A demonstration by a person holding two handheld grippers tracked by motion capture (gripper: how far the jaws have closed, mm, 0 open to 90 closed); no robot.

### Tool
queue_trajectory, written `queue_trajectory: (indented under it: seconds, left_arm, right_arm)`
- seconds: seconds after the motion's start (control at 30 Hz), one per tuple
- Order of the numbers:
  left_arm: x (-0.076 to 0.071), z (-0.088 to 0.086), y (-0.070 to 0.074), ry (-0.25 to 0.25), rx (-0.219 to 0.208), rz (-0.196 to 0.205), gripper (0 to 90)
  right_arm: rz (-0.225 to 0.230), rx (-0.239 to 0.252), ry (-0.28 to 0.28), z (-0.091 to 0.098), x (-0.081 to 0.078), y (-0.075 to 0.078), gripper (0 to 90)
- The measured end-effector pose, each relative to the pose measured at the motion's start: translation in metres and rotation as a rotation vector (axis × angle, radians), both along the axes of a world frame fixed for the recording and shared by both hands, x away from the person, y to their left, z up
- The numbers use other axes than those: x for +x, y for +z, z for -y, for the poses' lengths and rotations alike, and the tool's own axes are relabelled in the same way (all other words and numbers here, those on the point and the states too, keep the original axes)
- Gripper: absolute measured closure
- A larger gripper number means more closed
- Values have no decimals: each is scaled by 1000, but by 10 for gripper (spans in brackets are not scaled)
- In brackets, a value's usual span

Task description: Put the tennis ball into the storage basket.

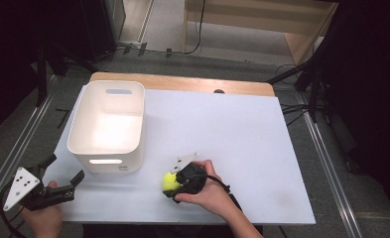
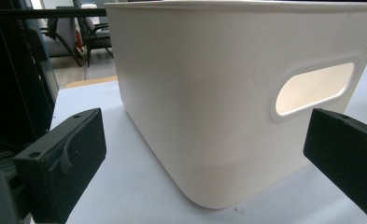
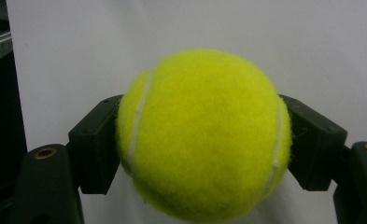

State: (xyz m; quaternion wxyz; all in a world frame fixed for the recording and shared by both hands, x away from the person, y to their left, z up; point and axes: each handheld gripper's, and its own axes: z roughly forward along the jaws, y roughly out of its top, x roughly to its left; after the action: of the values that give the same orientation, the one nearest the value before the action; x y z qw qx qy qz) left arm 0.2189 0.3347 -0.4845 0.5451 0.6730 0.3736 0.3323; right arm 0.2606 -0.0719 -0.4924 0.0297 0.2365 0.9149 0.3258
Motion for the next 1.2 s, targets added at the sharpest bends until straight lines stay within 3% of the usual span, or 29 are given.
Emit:
queue_trajectory:
  seconds: [1.2]
  left_arm:
    - [0, 0, 0, 2, 1, -2, 0]
  right_arm:
    - [0, -11, 8, 1, 0, 2, 239]
